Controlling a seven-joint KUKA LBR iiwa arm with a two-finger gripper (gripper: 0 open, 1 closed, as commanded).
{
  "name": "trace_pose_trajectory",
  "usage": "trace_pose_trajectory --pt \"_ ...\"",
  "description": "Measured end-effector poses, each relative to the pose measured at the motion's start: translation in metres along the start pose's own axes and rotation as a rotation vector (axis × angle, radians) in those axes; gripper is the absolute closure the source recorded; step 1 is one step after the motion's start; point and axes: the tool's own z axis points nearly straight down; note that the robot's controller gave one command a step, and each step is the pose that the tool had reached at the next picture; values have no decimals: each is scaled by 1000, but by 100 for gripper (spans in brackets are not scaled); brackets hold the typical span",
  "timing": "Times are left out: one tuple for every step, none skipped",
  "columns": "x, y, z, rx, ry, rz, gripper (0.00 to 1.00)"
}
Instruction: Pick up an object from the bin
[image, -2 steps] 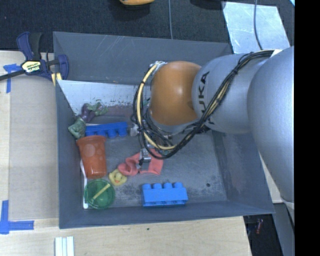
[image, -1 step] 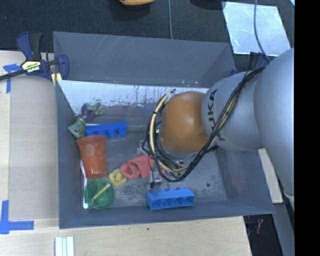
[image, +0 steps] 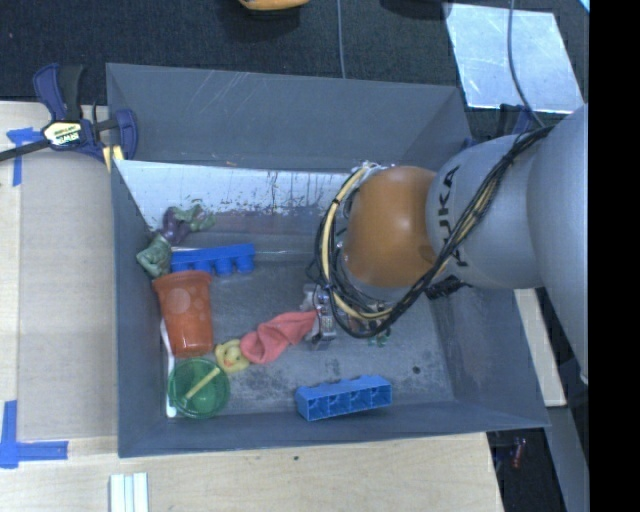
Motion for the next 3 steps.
trace_pose_trajectory --pt "0 0 0 0 0 0 100" --pt "-18 -3 1 0 2 -259 100" --pt "-12 5 -56 -1 5 -405 100"
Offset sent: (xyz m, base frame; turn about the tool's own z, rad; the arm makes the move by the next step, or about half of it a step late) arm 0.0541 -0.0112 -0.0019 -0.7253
